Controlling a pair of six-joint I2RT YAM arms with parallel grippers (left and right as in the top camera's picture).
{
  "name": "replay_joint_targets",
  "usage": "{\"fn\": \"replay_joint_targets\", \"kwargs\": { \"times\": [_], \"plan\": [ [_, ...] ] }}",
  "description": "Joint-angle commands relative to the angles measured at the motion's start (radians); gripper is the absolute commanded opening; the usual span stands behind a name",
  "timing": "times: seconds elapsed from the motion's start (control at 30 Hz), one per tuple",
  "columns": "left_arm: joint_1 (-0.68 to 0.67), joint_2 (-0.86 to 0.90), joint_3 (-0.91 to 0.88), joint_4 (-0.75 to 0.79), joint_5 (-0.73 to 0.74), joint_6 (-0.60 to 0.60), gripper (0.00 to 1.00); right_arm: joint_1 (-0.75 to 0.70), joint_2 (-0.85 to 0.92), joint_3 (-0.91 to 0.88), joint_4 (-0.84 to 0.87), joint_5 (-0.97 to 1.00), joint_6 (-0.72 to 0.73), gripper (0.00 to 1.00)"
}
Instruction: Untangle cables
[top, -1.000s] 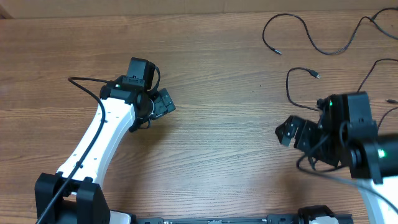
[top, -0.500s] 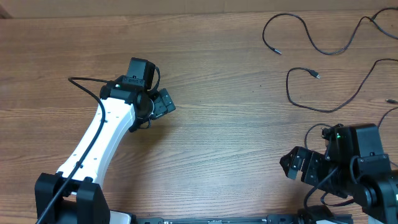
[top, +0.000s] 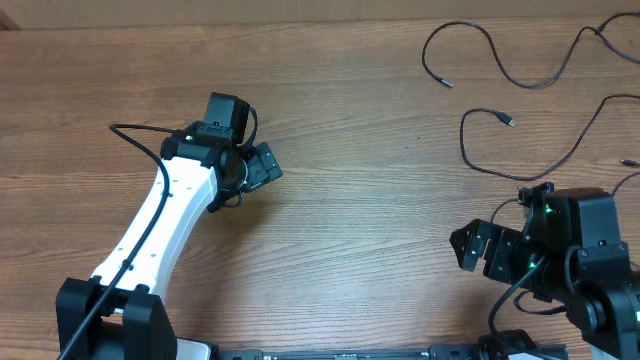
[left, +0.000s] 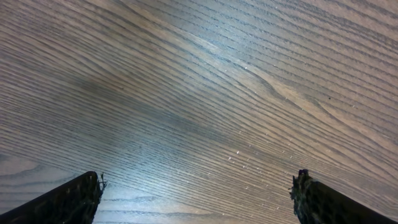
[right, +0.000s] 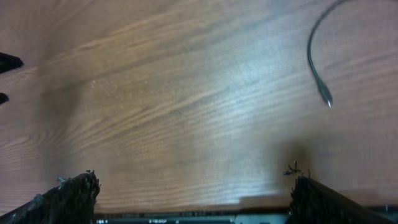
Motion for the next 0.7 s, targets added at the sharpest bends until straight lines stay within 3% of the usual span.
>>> {"fn": "replay_joint_targets", "kwargs": {
  "times": [0.0, 0.37, 0.67],
  "plan": [
    [-0.002, 0.01, -0.002, -0.002, -0.007, -0.007, 0.99, 0.006, -0.003, 0.02, 0.036, 0.013, -0.061, 1.0],
    [-0.002, 0.01, -0.002, -0.003, -0.006, -0.007, 1.0, -0.026, -0.17, -0.039, 0.179, 0.017, -0.138, 1.0],
    [-0.002, 0.01, -0.001, -0.002, -0.007, -0.007, 1.0, -0.043, -0.352, -0.045, 0.184, 0.016, -0.204, 1.0]
  ]
}}
